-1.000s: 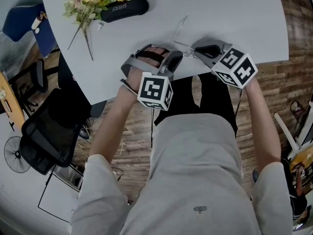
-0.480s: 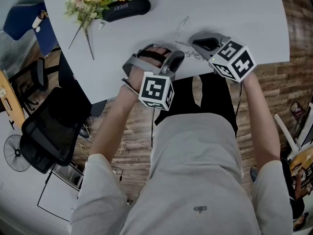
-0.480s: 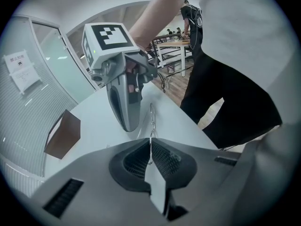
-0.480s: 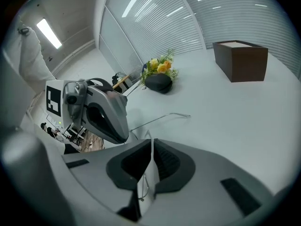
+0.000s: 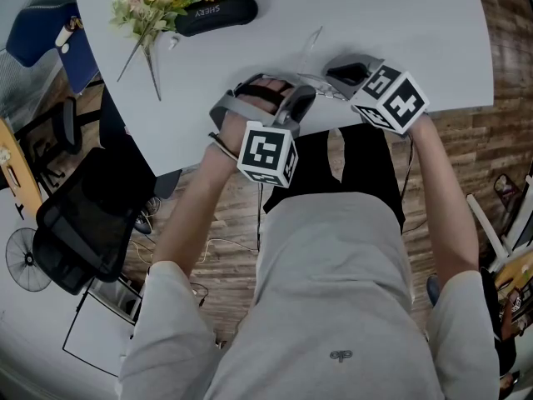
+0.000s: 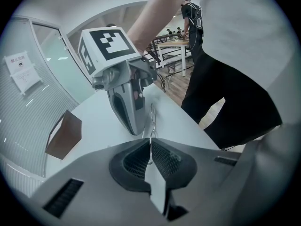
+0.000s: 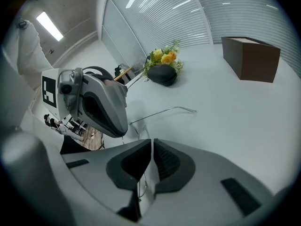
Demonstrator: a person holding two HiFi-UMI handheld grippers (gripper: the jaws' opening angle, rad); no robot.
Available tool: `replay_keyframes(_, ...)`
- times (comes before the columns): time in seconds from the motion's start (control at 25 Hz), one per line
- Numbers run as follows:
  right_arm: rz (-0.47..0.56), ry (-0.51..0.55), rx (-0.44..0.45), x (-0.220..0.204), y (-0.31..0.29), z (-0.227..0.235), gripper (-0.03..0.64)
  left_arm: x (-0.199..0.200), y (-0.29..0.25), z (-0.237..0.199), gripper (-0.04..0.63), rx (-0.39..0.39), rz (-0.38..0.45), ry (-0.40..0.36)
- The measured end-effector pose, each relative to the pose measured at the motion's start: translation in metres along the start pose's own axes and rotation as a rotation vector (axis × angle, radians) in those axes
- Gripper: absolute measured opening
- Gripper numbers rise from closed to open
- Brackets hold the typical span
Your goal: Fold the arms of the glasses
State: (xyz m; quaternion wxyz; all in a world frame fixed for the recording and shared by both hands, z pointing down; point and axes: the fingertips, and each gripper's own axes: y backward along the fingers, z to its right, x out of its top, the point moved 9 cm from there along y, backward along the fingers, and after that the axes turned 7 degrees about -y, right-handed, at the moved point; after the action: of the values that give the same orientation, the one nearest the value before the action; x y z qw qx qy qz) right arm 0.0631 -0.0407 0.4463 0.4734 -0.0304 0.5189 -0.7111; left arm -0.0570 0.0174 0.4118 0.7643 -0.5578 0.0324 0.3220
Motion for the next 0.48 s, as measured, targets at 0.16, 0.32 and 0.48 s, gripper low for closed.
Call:
replay_keyframes(0.16,-0.023,0.026,0.011,0.0,-0.003,-0.004,0.023,-0.001,0.0,0.0,0.026,0.004,-0.003,0.0)
replay_keyframes(0.32,-0.034,0.054,0.017,0.002,-0.005,-0.009,0.021,-0.001,0.0,0.0,0.026,0.003,-0.006,-0.001)
replay_keyframes(0.48,-0.041,0.089,0.003,0.006,-0.002,-0.012,0.029,-0.001,-0.001,0.001,0.026,0.006,-0.004,0.0)
